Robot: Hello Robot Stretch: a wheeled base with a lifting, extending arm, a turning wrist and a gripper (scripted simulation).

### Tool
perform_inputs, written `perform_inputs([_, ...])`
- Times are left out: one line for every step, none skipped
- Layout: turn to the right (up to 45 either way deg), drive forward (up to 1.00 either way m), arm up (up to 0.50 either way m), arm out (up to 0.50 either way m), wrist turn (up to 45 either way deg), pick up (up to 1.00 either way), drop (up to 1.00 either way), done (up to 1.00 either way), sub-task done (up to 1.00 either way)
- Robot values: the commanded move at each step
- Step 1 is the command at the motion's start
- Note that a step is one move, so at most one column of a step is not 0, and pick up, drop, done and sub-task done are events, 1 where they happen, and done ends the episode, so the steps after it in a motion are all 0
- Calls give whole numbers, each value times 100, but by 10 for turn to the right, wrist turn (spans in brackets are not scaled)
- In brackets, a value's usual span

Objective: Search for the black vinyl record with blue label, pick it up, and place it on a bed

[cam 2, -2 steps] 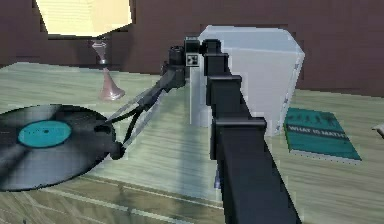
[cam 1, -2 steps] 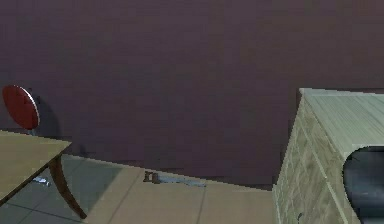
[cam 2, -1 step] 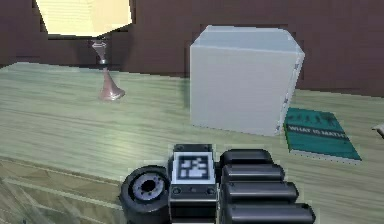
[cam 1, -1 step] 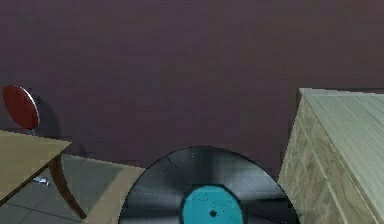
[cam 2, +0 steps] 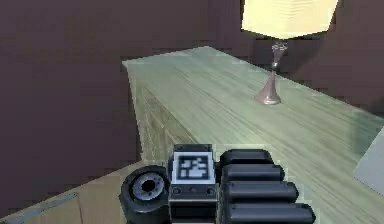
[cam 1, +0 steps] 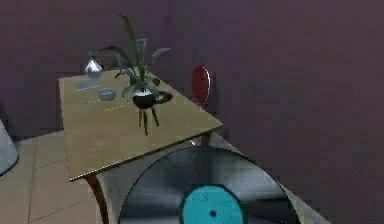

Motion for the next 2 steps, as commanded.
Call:
perform_inputs([-450, 0, 0, 0, 0, 0, 0, 0, 0])
perform_inputs([-180, 0, 0, 0, 0, 0, 0, 0, 0])
